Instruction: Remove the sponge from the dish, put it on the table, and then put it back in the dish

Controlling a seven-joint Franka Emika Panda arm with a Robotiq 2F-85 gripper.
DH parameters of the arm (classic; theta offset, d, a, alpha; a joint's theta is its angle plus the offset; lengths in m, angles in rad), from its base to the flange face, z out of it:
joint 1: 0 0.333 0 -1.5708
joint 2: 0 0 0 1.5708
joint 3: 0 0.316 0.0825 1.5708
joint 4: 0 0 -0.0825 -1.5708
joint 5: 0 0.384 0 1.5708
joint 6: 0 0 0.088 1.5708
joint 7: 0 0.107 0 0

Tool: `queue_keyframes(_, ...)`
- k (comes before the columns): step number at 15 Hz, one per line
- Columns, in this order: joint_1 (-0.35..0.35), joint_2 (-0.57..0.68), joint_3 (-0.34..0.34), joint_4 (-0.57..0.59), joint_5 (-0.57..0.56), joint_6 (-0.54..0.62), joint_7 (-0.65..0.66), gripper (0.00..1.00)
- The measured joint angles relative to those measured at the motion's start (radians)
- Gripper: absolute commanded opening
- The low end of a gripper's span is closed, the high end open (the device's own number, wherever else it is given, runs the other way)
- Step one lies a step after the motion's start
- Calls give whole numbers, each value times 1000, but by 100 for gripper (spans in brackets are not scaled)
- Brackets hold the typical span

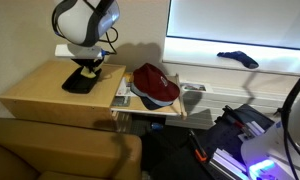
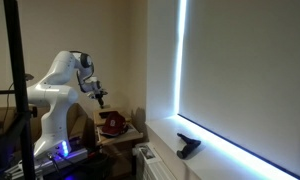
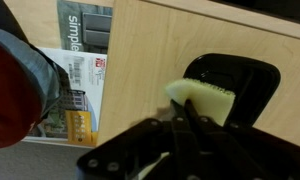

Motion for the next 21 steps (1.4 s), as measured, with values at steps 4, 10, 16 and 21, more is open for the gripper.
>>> queue_keyframes(4, -14, 130, 0, 130, 9, 17, -13, 1)
queue_keyframes(10, -19, 324, 3, 420, 71, -1, -100, 4)
queue_keyframes(16, -14, 346, -1, 446, 74, -3, -102, 1)
queue_keyframes(21, -19, 360, 21, 438, 85, -4, -116, 1)
